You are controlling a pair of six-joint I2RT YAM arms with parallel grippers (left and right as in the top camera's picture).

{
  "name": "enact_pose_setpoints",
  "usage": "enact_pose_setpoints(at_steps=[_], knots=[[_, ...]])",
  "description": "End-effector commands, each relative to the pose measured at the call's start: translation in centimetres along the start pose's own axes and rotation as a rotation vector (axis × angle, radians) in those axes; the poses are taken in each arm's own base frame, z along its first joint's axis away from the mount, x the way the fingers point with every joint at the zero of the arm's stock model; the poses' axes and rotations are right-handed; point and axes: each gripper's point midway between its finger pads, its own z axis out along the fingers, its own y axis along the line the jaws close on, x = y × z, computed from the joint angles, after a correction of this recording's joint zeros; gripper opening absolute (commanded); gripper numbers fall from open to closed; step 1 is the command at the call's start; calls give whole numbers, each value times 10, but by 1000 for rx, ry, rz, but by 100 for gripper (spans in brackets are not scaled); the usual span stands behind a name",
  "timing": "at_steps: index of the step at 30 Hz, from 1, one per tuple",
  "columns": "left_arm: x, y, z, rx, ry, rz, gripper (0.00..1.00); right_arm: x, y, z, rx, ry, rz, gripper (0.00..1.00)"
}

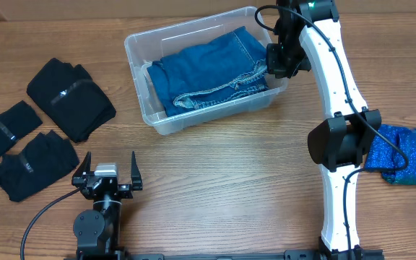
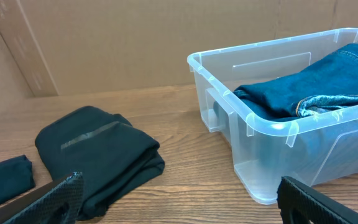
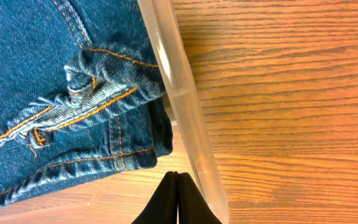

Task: Pack container
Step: 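Push the jeans' right edge down into the container with the right gripper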

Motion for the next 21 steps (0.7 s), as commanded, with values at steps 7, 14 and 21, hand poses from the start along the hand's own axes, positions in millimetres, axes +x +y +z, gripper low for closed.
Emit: enact_pose_setpoints(at_steps=[7, 14, 21], knots=[[-2, 0, 0, 0, -10, 17, 100, 11, 13, 4, -12, 33, -4, 4], [-2, 0, 0, 0, -10, 17, 100, 26, 16, 14, 2, 93, -12, 4], [-2, 0, 0, 0, -10, 17, 100, 49, 10, 13, 18, 150, 6, 4]])
